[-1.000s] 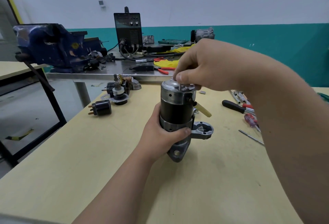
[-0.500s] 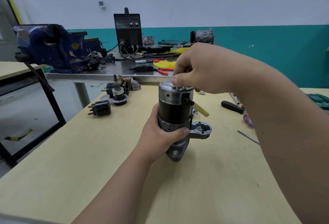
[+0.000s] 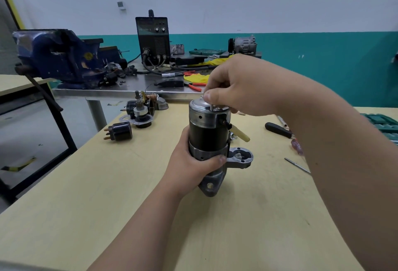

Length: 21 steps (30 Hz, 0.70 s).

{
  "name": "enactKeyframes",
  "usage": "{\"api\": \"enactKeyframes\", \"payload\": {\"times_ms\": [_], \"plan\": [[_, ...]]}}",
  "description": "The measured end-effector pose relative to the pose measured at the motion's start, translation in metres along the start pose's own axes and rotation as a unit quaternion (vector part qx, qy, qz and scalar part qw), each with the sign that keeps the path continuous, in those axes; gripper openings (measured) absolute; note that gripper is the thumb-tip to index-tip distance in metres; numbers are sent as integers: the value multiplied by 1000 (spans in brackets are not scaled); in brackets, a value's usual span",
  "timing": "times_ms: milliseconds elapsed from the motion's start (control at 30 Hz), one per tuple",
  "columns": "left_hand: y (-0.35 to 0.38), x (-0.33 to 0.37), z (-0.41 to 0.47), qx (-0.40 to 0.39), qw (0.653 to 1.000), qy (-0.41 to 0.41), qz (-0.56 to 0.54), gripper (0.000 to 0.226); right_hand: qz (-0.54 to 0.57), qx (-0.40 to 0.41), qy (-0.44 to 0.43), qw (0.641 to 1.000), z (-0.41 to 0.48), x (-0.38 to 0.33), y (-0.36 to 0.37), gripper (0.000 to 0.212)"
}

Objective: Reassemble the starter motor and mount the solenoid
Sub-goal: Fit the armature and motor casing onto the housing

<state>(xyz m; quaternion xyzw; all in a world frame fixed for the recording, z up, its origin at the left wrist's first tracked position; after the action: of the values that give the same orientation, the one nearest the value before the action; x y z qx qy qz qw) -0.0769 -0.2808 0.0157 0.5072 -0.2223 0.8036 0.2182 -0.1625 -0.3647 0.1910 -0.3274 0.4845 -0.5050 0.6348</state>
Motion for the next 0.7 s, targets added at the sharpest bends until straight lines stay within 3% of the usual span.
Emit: {"api": "enactKeyframes", "payload": {"times_ms": [267,467,700], "plan": [[3,0,-2,3,1000,-9,-9,68,-126,90,48,987,-3,-3,9,36],[0,0,0,-24,999,-17,-12,65,-35,-31,-15,999,-2,-7,2,14],[4,0,0,2,1000,-9,-6,66,-112,35,13,993,4,1,8,34]]}}
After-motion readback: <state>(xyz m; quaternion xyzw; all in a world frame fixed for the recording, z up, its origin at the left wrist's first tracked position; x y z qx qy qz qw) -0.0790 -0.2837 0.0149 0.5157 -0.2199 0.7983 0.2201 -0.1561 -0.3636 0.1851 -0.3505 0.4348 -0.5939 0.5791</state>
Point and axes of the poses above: each hand's wrist, its own z-axis towards the middle knuckle, its own y-axis out of the palm, x = y × z, the point moved 5 cm from there along z, towards the middle knuckle, and after that the axes turned 1 degree about x, right-handed, at the moved point
